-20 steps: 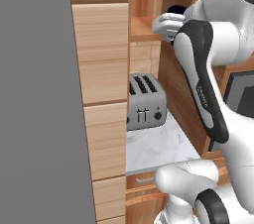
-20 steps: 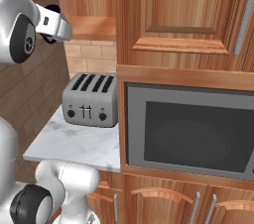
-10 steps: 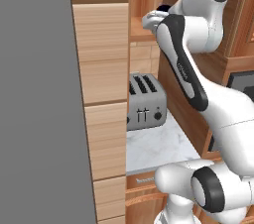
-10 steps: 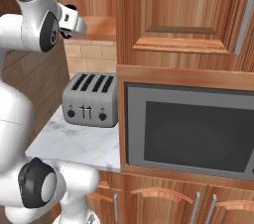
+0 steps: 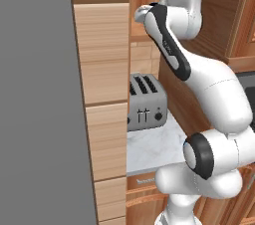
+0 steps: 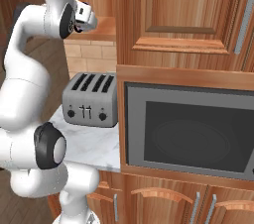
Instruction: Move the mug from next to the sink to the open cabinet. Then, move the bowl with the tomato to the fridge to clear the area for faucet cleaning.
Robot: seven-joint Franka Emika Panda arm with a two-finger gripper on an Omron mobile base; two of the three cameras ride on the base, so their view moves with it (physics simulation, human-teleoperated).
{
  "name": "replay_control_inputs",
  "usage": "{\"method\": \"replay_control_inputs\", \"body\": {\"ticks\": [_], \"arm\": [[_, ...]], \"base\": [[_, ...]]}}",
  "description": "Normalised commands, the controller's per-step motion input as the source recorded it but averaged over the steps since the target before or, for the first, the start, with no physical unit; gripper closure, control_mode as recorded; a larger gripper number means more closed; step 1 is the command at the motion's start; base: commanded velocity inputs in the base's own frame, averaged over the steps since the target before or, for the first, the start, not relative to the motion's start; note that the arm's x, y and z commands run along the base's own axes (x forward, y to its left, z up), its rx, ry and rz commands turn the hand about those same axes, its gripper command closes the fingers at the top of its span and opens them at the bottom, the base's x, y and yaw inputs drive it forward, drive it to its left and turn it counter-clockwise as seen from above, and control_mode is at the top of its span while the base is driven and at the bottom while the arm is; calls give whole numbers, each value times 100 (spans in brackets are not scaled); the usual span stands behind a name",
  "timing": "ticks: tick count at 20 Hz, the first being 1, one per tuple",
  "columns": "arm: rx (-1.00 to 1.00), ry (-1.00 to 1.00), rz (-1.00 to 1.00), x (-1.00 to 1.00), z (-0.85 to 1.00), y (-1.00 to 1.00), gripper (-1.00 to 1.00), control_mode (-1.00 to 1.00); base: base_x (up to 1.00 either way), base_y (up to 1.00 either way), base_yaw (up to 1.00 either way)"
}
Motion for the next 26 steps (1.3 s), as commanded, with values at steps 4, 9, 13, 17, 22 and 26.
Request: {"method": "replay_control_inputs", "body": {"ticks": [4,9,13,17,22,26], "arm": [[0,2,0,84,-8,0,100,-100],[-3,5,0,68,-35,0,100,-100],[-1,0,0,62,-21,0,100,-100],[0,0,0,49,-5,0,-100,-100],[0,-3,0,0,0,0,-100,-100],[0,-21,0,-18,5,0,-100,-100]], "base": [[0,0,0],[0,0,0],[0,0,0],[0,0,0],[0,0,0],[0,0,0]]}}
